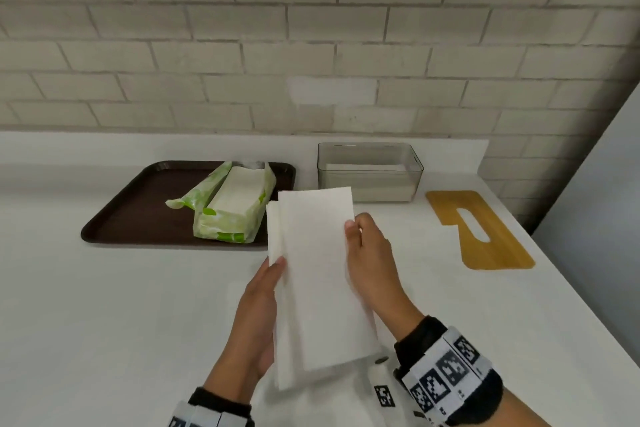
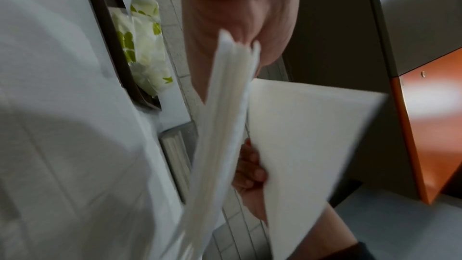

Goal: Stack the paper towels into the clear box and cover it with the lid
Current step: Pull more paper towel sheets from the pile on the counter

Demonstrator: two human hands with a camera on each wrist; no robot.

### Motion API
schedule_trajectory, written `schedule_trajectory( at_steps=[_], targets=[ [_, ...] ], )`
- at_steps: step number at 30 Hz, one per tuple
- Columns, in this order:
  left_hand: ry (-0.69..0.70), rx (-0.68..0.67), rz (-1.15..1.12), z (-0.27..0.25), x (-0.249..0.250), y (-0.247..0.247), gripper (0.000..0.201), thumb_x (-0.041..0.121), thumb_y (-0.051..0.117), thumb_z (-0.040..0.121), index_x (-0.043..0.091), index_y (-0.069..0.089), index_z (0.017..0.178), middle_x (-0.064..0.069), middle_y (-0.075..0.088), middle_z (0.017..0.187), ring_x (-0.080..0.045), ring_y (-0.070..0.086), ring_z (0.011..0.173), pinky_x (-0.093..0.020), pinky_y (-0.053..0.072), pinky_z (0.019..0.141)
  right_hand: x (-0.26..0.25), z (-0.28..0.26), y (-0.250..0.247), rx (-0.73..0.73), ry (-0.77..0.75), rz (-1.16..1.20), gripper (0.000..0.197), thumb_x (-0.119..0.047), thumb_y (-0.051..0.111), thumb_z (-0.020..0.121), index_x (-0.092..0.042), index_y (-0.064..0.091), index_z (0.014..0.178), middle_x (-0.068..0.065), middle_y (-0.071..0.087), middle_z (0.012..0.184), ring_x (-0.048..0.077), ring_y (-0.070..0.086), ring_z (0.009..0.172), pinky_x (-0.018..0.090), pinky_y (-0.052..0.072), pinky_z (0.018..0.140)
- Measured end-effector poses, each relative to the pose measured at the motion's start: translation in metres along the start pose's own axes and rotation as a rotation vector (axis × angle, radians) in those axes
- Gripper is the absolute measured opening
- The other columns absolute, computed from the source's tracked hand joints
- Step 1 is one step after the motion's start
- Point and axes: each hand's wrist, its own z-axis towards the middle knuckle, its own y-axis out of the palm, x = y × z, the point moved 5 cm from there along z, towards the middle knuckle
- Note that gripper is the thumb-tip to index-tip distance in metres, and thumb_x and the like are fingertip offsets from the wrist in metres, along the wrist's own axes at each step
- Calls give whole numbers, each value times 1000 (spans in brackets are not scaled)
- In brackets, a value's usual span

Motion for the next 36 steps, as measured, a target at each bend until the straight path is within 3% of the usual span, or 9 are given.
schedule_trajectory(
  at_steps=[3, 5, 8, 12, 15, 19, 27, 33, 36],
  targets=[
    [23, -59, 29, -2, -2, 12, 27, 44, 43, 96, 28, 63, 104, 1, 74, 97, -21, 69, 94, -37, 54, 77, 10, -6, 2, -15, -14, -129, 20, -35, 29, 101, -18, 37, 93, -5, 43, 60, 12, 41, 54, 28, 30, 50],
    [90, -103, 137, -2, -2, 20, 22, 36, 48, 95, 27, 63, 109, 2, 74, 101, -20, 70, 94, -36, 56, 79, 12, -9, -2, -54, -19, -93, 15, -37, 36, 99, -22, 37, 97, -8, 49, 67, 13, 50, 62, 28, 38, 56],
    [199, -116, 237, 0, -1, 25, 20, 16, 57, 92, 23, 65, 108, 4, 75, 97, -14, 72, 87, -25, 57, 69, 24, -14, -13, -165, 115, 254, 32, -41, 53, 90, -32, 35, 115, -13, 56, 103, 7, 58, 91, 22, 50, 77],
    [364, -82, 305, 0, 4, 37, 25, 11, 65, 86, 29, 66, 102, 14, 74, 93, -7, 70, 85, -17, 54, 65, 37, -22, -18, -323, 234, 627, 38, -22, 62, 88, -28, 49, 123, -3, 65, 119, 16, 64, 106, 40, 51, 95],
    [477, -69, 331, -2, 10, 50, 30, 10, 65, 86, 36, 62, 99, 25, 71, 91, 1, 68, 86, -12, 52, 67, 30, -17, -34, -150, 96, 577, 32, -12, 60, 89, -35, 54, 111, -8, 67, 111, 8, 65, 102, 33, 53, 91],
    [550, -58, 326, 1, 14, 63, 32, 12, 65, 84, 37, 57, 104, 25, 68, 99, 2, 65, 92, -14, 53, 71, 27, -12, -44, -42, -26, 580, 34, -12, 61, 88, -35, 51, 110, -9, 64, 111, 5, 63, 102, 26, 54, 85],
    [456, -9, 247, 18, 5, 73, 30, 11, 68, 82, 37, 60, 94, 27, 70, 85, 4, 67, 83, -13, 52, 63, 59, -13, -29, -160, 117, 520, 55, -17, 73, 79, -32, 46, 124, -8, 60, 120, 9, 60, 109, 30, 54, 90],
    [390, 60, 53, 22, 21, 50, 33, 21, 74, 63, 19, 68, 96, 0, 75, 92, -17, 70, 86, -29, 53, 72, 75, -24, -38, -574, 231, 124, 32, -15, 76, 76, -25, 66, 106, -10, 70, 105, 6, 66, 96, 16, 51, 82],
    [385, 99, 175, 24, 25, 22, 34, 11, 83, 61, 22, 70, 90, 1, 75, 89, -18, 69, 83, -32, 52, 76, 76, -16, -73, -447, 222, 251, 21, -7, 75, 76, -22, 71, 90, -6, 74, 92, 8, 70, 85, 16, 52, 73]
  ],
)
